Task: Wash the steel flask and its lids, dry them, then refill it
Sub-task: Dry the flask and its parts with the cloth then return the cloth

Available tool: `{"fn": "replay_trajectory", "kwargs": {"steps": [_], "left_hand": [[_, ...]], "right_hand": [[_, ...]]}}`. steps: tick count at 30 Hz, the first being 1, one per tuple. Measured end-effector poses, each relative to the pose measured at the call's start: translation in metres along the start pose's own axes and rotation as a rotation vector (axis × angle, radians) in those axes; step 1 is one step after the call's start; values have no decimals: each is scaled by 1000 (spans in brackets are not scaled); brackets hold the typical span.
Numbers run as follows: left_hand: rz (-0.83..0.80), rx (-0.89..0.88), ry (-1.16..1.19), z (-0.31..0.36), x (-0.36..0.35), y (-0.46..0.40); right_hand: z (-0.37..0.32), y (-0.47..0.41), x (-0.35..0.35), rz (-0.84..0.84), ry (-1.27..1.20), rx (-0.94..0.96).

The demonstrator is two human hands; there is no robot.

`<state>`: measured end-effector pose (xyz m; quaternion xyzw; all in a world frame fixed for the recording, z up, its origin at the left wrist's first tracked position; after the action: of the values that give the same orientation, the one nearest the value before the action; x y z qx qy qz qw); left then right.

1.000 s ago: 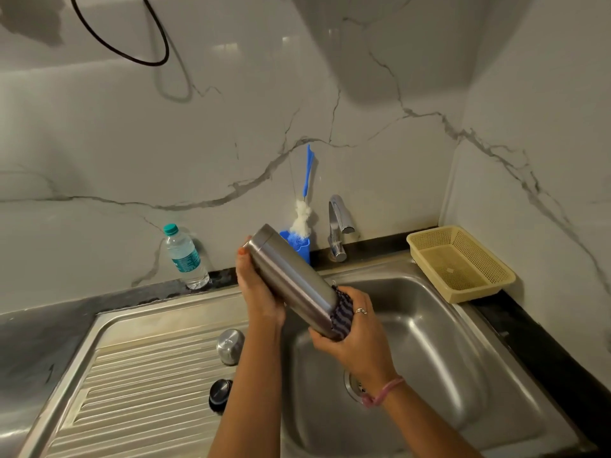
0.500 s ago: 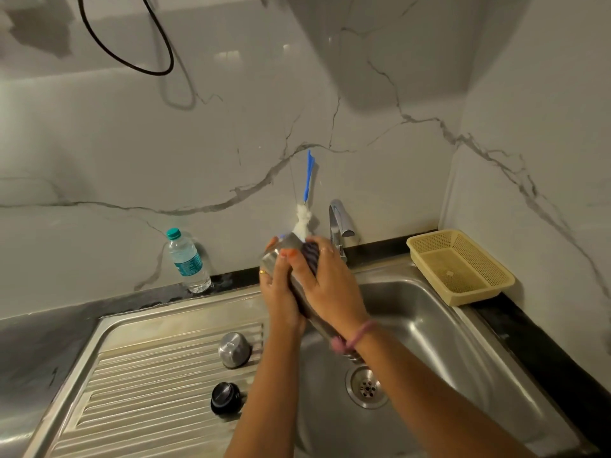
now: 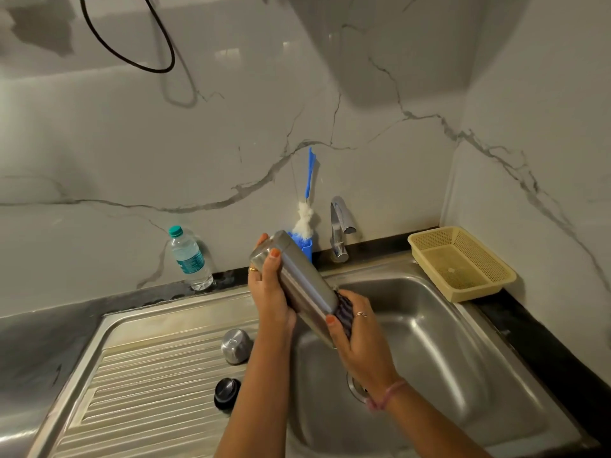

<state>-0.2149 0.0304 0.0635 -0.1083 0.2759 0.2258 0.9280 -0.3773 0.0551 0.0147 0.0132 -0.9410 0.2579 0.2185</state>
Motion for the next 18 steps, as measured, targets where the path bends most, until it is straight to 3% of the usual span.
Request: {"fn": "replay_trajectory", "kwargs": {"steps": [3,10,13,15,18], "left_hand": [[-13,62,-16,-13,3,6],[-169,87,-25,-28,-21,22],[-153,79,11,-19,-19,15],[-117,95,39,-16,-12,8],[-48,159,52,-18,1,0]], "right_hand": [[-7,-13,3,17,-45,-46],[-74,-87,8,56,7,48],[-60,-70,6,-68,-100,69],[-30,-48,3,-215,-187,-63],[20,-6,-7,-421,-688,-555]]}}
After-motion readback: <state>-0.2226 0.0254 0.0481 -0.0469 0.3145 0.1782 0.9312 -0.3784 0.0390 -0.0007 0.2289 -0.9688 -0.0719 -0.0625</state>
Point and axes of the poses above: each hand's wrist, its own y-axis away from the middle knuckle, its own x-axis out of the back of the hand, z = x × y, the point moved 7 cm from there along -y, towards the middle knuckle
